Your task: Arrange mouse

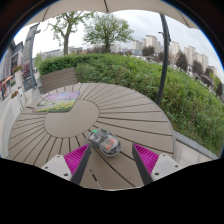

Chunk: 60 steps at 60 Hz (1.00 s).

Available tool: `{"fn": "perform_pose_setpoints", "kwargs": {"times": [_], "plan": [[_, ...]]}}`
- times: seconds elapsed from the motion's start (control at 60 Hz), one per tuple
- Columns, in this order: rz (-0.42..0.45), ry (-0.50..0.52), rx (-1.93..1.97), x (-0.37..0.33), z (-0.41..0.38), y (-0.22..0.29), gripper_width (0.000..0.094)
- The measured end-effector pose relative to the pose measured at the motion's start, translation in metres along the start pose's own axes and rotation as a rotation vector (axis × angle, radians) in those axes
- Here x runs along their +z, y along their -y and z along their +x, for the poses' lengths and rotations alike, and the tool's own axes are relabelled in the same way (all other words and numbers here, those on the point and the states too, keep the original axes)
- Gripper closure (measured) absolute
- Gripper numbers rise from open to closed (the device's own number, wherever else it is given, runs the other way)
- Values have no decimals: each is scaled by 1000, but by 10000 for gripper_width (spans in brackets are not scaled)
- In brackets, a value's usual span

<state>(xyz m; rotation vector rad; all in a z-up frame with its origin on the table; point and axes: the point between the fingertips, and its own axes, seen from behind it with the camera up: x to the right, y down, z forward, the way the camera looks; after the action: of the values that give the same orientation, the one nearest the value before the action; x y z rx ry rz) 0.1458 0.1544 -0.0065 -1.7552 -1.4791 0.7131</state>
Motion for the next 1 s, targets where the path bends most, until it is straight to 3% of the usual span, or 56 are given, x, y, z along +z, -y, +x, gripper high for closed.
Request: {"fn": "perform_pose_setpoints", "kwargs": {"times": [0.417, 0.517, 0.617, 0.8, 1.0], "plan": [[-24, 1, 32, 56, 21, 25, 114], [-19, -3, 36, 61, 22, 27, 223], [-16, -9, 33, 64, 21, 30, 466], [-36, -16, 41, 61, 17, 48, 551], [47, 18, 67, 57, -45, 159, 565]]}}
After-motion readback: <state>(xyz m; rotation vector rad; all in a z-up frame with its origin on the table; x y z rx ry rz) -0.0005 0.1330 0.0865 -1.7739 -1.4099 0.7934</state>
